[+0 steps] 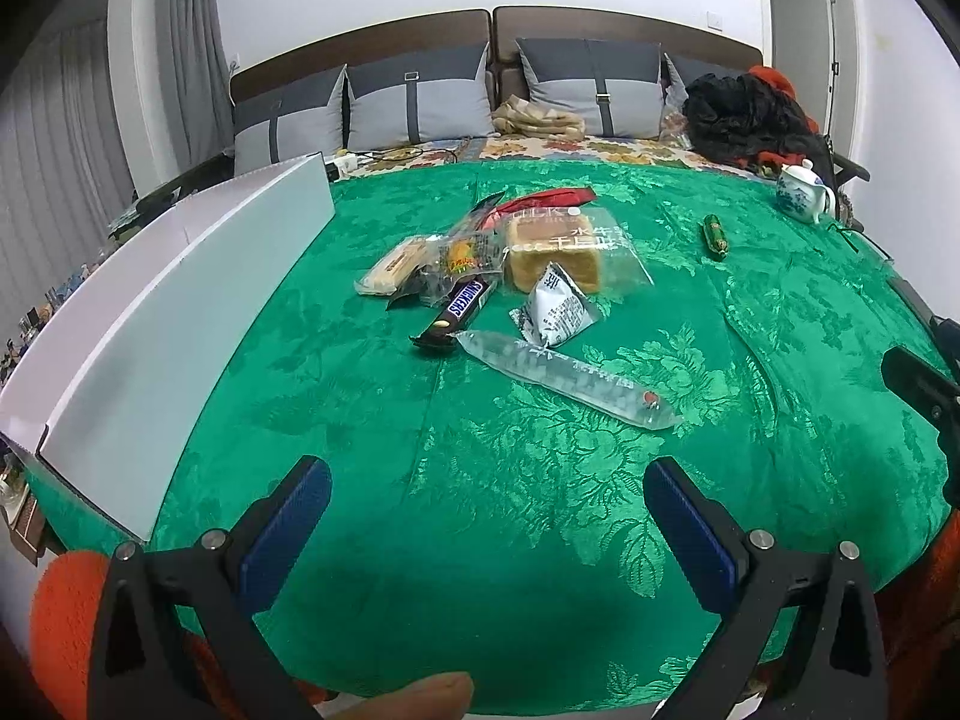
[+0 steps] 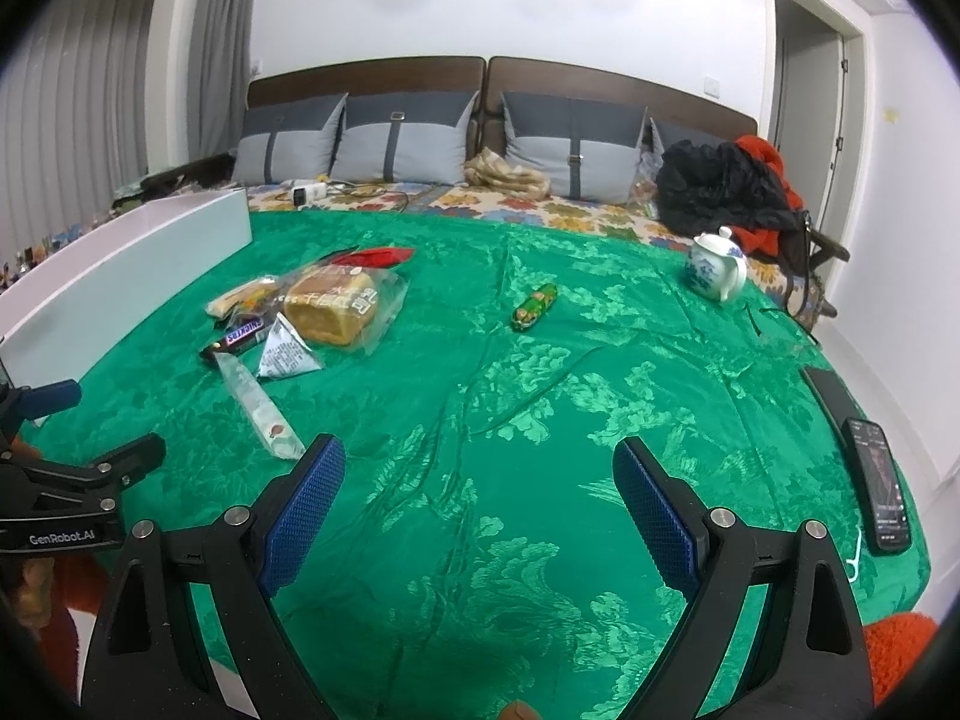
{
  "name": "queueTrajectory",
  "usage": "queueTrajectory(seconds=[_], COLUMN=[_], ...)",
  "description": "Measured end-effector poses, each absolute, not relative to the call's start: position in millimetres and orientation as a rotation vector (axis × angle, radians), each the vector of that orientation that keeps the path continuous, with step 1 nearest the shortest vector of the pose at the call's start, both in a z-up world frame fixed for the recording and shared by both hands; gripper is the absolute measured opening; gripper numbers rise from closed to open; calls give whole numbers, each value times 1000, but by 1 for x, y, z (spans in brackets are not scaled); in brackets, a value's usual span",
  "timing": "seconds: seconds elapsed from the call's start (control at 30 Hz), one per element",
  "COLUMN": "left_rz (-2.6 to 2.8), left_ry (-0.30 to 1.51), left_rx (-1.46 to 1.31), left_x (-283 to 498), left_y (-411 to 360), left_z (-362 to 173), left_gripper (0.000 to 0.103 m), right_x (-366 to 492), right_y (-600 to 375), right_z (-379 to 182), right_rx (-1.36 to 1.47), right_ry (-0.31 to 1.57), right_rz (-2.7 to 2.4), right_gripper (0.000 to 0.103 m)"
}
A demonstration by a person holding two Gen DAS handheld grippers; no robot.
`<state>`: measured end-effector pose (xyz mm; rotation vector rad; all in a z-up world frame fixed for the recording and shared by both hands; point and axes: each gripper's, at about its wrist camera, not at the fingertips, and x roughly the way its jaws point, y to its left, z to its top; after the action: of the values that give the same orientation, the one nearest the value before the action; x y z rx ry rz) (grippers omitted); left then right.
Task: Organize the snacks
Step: 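Move both tools forward toward the snack pile on the bedspread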
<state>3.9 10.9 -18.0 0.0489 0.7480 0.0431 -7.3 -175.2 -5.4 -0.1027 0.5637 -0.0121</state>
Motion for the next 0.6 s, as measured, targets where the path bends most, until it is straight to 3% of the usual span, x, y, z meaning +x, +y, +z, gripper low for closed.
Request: queueTrajectory(seconds=[0.6], left_rz=[49], left_ry=[781], left_rx=[46], left_x=[11], left_y=[14], left_z=[-29], left_gripper=[103], right_x=[2], right_y=[-177], right_z=[-11], right_rx=[-95], right_ry=[598], right_rz=[-7], right_gripper=[93])
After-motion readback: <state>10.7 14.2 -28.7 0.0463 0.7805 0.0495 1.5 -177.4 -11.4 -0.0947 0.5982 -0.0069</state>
